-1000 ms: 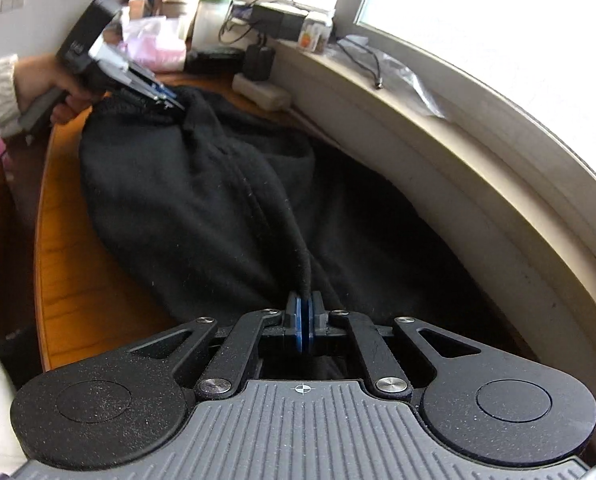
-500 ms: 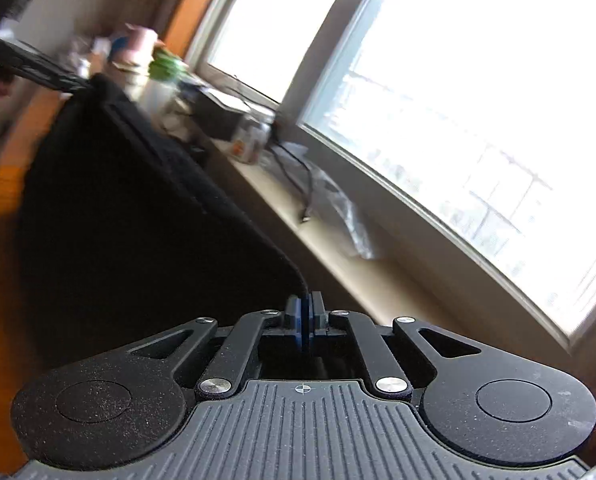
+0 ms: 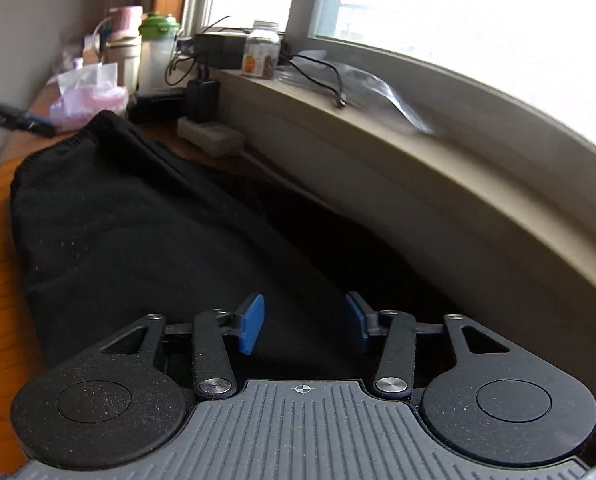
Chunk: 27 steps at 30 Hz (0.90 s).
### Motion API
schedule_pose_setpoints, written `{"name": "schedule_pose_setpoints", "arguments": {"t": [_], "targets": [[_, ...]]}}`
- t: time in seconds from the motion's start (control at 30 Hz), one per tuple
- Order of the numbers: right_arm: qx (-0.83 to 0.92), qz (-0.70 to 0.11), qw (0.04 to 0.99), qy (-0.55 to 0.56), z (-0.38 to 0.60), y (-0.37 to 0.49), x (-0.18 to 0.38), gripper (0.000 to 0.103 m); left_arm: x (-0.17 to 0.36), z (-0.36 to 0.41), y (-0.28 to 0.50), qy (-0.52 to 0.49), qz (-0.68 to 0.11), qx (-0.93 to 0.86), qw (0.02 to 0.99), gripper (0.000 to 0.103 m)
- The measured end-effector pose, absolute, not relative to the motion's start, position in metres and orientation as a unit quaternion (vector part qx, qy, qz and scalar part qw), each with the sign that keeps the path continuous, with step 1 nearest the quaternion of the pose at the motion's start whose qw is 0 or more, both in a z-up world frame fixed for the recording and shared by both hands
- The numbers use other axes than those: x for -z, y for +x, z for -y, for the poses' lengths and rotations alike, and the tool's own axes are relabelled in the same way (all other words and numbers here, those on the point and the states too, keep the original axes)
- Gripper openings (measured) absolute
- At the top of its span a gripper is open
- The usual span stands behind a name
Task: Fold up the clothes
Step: 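Open both tools and release the waistband onto the folded sweatpants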
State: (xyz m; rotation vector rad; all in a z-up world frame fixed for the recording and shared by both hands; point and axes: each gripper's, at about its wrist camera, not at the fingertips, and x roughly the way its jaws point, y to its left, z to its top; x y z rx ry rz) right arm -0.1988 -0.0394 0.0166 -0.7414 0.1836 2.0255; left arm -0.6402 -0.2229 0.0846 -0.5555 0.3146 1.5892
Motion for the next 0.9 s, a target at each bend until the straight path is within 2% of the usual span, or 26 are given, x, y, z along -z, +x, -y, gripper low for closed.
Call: {"name": "schedule_pose_setpoints", "arguments": {"t": [0.2, 0.3, 0.33, 0.37, 0.5, 0.63, 0.73, 0.9], "targets": [[-0.824, -0.121, 0.473, -0.287, 0.034, -0.179, 0.000, 0.054, -0.073, 0.243, -0.629, -0.240, -0.126, -0.677, 0.684, 0.052], [-0.823, -0.118, 0.475, -0.290, 0.034, -0.180, 0.009, 0.058, -0.072, 0.252, -0.619, -0.220, -0.117, -0.694, 0.675, 0.032], [-0.823, -0.116, 0.476, -0.287, 0.034, -0.180, 0.012, 0.058, -0.072, 0.255, -0.616, -0.219, -0.113, -0.698, 0.673, 0.020], [-0.824, -0.114, 0.478, -0.282, 0.035, -0.179, 0.015, 0.060, -0.071, 0.259, -0.615, -0.224, -0.108, -0.691, 0.679, 0.016], [-0.827, -0.134, 0.475, -0.271, 0.030, -0.174, 0.017, 0.062, -0.065, 0.263, -0.601, -0.230, -0.138, -0.679, 0.684, 0.016], [-0.827, -0.147, 0.473, -0.266, 0.027, -0.171, 0.017, 0.063, -0.059, 0.263, -0.593, -0.228, -0.159, -0.671, 0.687, 0.034], [-0.827, -0.148, 0.474, -0.266, 0.027, -0.171, 0.017, 0.064, -0.056, 0.261, -0.588, -0.223, -0.173, -0.667, 0.689, 0.041], [-0.826, -0.149, 0.475, -0.265, 0.027, -0.171, 0.017, 0.065, -0.051, 0.258, -0.580, -0.217, -0.193, -0.669, 0.684, 0.041]]}}
